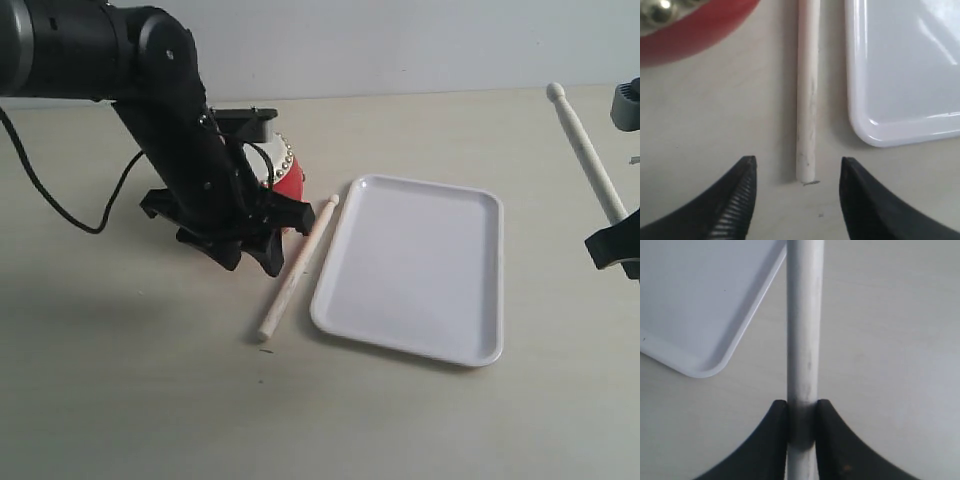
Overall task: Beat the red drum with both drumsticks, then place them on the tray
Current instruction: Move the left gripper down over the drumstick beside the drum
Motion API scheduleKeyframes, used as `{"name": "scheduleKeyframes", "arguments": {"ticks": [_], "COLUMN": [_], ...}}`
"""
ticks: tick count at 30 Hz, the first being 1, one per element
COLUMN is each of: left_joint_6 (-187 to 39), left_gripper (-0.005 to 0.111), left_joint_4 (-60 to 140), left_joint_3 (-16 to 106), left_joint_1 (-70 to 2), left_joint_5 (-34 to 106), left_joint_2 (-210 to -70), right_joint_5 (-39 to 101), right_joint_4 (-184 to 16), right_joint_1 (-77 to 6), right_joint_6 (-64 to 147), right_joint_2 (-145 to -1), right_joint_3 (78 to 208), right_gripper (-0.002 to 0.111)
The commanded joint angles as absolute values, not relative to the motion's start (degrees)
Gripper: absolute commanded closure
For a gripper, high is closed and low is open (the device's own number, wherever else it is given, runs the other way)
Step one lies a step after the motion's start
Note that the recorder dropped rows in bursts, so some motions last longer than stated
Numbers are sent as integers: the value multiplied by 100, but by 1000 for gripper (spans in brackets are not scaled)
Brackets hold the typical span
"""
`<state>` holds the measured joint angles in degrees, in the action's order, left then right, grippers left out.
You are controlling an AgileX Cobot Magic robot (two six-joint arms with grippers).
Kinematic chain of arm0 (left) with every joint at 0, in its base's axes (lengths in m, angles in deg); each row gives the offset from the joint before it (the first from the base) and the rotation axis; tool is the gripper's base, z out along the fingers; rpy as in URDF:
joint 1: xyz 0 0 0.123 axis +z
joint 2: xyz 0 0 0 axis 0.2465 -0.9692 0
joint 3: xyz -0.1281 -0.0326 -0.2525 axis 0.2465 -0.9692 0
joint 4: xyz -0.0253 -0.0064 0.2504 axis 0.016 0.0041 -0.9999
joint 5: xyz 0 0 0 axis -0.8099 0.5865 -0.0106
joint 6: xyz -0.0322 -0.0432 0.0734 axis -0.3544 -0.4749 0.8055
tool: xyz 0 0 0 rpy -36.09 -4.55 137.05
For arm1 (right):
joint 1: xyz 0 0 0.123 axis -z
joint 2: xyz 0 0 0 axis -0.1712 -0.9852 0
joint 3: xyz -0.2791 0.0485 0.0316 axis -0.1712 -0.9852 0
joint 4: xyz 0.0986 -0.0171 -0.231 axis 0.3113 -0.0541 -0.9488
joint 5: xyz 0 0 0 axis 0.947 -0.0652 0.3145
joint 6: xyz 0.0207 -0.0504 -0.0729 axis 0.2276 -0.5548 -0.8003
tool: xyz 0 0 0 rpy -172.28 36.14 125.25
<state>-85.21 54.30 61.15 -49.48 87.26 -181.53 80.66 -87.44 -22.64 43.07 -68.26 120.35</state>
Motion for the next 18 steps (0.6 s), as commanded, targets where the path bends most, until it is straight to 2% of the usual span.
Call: {"name": "scheduleKeyframes", "arguments": {"ticks": [1,18], "left_joint_6": [-8775,-8846], "left_gripper": [56,56], "left_joint_4": [5273,4986], "left_joint_3": [6145,6778], "left_joint_1": [-5078,-5166], "left_joint_5": [8687,8754], "left_joint_2": [-18394,-19027], "right_joint_5": [8031,8020], "right_joint_4": [-8730,-8730], "right_joint_1": [-2279,-2279], "right_joint_6": [4236,4206], "right_joint_2": [-6820,-6820], "right_joint_3": [12063,12063], "right_gripper": [108,108]}}
